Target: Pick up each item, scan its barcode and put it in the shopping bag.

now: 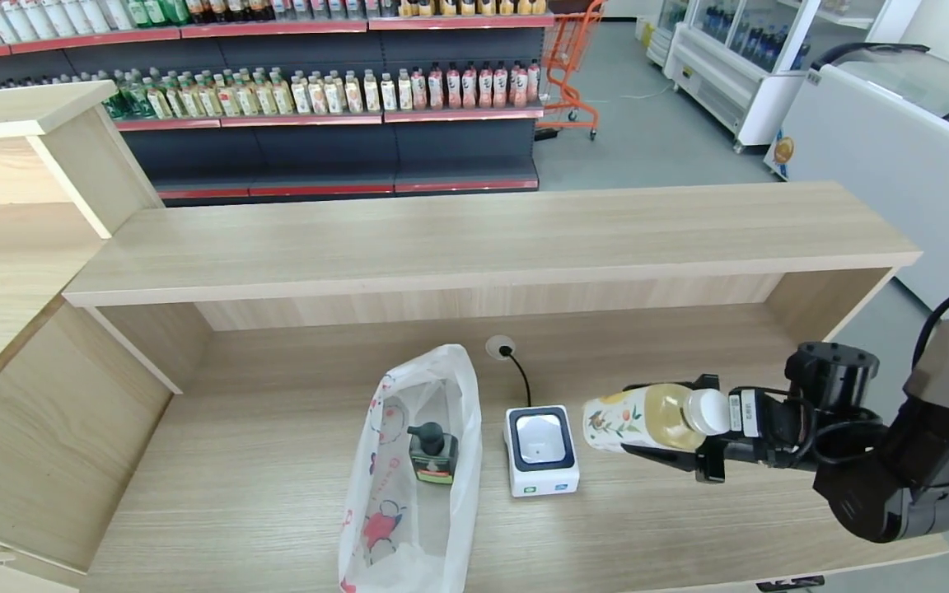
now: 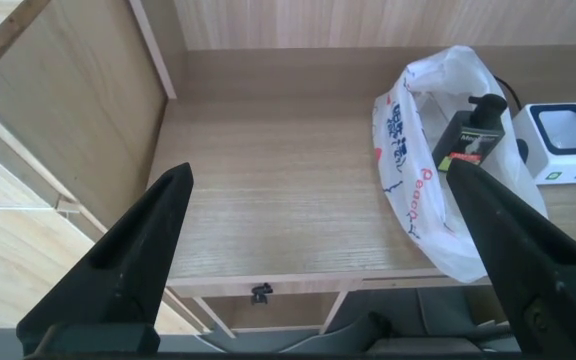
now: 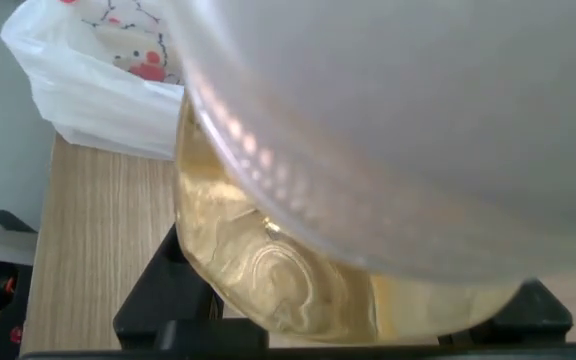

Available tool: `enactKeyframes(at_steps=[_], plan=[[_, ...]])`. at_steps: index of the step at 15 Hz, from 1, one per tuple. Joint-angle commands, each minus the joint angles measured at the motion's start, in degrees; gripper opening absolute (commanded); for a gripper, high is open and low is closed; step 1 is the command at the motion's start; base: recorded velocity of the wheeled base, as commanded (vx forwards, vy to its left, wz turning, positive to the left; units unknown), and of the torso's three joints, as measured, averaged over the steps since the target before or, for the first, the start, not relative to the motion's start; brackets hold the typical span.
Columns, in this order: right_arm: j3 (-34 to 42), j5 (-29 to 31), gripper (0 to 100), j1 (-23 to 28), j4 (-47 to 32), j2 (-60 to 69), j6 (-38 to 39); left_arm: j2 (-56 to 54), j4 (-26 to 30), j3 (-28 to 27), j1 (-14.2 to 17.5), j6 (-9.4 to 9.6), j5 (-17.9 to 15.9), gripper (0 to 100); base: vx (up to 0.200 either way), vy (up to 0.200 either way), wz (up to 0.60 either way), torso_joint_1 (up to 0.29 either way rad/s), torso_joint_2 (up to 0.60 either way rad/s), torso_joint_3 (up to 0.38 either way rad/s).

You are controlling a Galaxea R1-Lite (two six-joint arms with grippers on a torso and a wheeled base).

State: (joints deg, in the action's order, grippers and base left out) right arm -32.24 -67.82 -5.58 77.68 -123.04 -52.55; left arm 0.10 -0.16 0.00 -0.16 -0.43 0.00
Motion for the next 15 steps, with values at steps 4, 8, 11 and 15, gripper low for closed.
enactKeyframes(at_steps=[4, 8, 11, 15], plan=[[-3.18, -3.11, 0, -1.98, -10.09, 0.34, -10.99, -0.01, -0.02, 0.00, -0.02, -0.01, 0.09, 100, 0.000, 0.000, 0.00, 0.000, 0.00, 0.000], [-6.69, -2.94, 0, -1.98, -10.09, -3.70, -15.56, -0.01, -0.02, 0.00, -0.02, -0.01, 0.00, 100, 0.000, 0.000, 0.00, 0.000, 0.00, 0.000], [-8.10, -2.85, 0, -2.50, -9.83, -6.16, -17.50, -0.01, -0.02, 0.00, -0.02, -0.01, 0.00, 100, 0.000, 0.000, 0.00, 0.000, 0.00, 0.000], [-12.76, -2.94, 0, -4.35, -9.65, -8.97, -18.02, -0.01, -0.02, 0.00, -0.02, -0.01, 0.00, 100, 0.000, 0.000, 0.00, 0.000, 0.00, 0.000]])
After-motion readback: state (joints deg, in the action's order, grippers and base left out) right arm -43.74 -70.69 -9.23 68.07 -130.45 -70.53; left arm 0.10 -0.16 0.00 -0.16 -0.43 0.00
